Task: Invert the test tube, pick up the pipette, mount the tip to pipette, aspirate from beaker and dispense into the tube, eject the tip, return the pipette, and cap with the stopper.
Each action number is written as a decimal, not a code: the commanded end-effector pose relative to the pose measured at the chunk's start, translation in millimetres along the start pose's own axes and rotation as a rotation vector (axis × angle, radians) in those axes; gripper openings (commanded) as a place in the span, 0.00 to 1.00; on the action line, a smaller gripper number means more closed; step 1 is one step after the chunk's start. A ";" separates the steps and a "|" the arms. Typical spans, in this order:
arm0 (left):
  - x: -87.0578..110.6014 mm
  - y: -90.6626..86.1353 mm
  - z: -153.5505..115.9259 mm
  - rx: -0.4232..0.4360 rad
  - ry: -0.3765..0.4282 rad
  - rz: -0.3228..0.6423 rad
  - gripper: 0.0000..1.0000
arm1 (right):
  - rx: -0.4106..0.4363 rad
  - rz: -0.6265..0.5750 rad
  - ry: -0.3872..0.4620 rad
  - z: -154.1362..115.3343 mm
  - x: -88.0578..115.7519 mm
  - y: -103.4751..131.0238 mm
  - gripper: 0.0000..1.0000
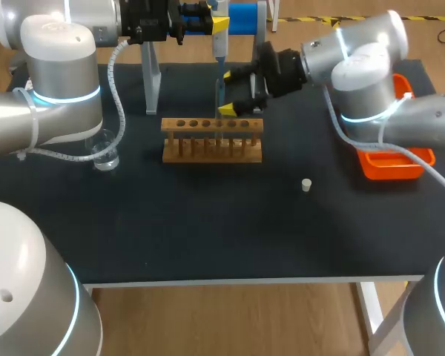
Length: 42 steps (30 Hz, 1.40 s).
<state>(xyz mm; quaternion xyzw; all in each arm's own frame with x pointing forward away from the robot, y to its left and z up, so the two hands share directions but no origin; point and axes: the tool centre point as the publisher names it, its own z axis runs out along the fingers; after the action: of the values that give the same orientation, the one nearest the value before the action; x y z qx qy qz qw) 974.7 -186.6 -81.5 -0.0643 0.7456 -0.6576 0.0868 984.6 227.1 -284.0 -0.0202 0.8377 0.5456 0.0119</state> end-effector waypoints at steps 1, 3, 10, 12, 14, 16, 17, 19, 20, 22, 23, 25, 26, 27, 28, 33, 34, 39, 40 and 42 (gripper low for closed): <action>1.2 -0.5 0.3 0.000 -0.005 0.000 0.00 | 0.012 -0.004 -0.011 4.0 -1.4 -0.5 1.00; 1.2 -0.5 0.3 0.000 -0.005 0.000 0.00 | 0.017 -0.003 -0.011 7.3 -1.5 -2.5 1.00; 1.2 -0.5 0.3 0.000 -0.005 0.000 0.00 | 0.066 0.010 -0.047 17.5 0.0 -8.7 1.00; 1.2 -0.5 0.3 0.000 -0.005 0.000 0.00 | 0.063 0.012 -0.052 20.0 0.5 -9.9 1.00; 1.2 -0.5 0.3 0.000 -0.005 0.000 0.00 | 0.086 0.001 -0.071 22.4 1.0 -10.6 1.00; 1.2 -0.5 0.3 0.000 -0.005 0.000 0.00 | 0.087 0.000 -0.072 24.2 1.7 -10.6 1.00; 1.2 -0.5 0.3 0.000 -0.005 0.000 0.00 | 0.088 -0.002 -0.074 25.0 2.0 -10.7 1.00; 1.2 -0.5 0.3 0.000 -0.005 0.000 0.00 | 0.096 -0.007 -0.083 26.0 2.4 -11.1 1.00; 1.2 -0.5 0.3 0.000 -0.005 0.000 0.00 | 0.095 -0.009 -0.086 26.4 2.7 -11.4 1.00; 1.2 -0.5 0.3 0.000 -0.005 0.000 0.00 | 0.104 -0.017 -0.097 27.2 3.3 -12.1 1.00; 1.2 -0.5 0.3 0.000 -0.005 0.000 0.00 | 0.104 -0.019 -0.098 27.3 3.6 -12.3 1.00; 1.2 -0.5 0.3 0.000 -0.005 0.000 0.00 | 0.104 -0.020 -0.098 28.3 4.8 -12.8 1.00; 1.2 -0.5 0.3 0.000 -0.005 0.000 0.00 | 0.105 -0.020 -0.098 28.7 5.1 -13.1 1.00; 1.2 -0.5 0.3 0.000 -0.005 0.000 0.00 | 0.105 -0.020 -0.099 29.1 5.3 -13.5 1.00; 1.2 -0.5 0.3 0.000 -0.005 0.000 0.00 | 0.106 -0.020 -0.099 29.7 5.6 -13.9 1.00; 1.2 -0.5 0.3 0.000 -0.005 0.000 0.00 | 0.112 -0.018 -0.099 31.2 6.0 -15.0 1.00; 1.2 -0.5 0.3 0.000 -0.005 0.000 0.00 | 0.112 -0.018 -0.099 31.5 6.1 -15.2 1.00; 1.2 -0.5 0.3 0.000 -0.005 0.000 0.00 | 0.117 -0.015 -0.099 32.0 6.3 -16.0 1.00; 1.2 -0.5 0.3 0.000 -0.005 0.000 0.00 | 0.122 -0.016 -0.102 32.0 6.3 -16.0 1.00; 1.2 -0.5 0.3 0.000 -0.005 0.000 0.00 | 0.122 -0.016 -0.104 31.5 6.1 -15.8 1.00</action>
<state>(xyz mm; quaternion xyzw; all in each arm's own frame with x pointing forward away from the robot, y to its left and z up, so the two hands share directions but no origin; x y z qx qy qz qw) 974.7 -186.6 -81.5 -0.0643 0.7456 -0.6576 0.0868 979.9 248.4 -312.5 0.0011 0.8663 0.4960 0.0601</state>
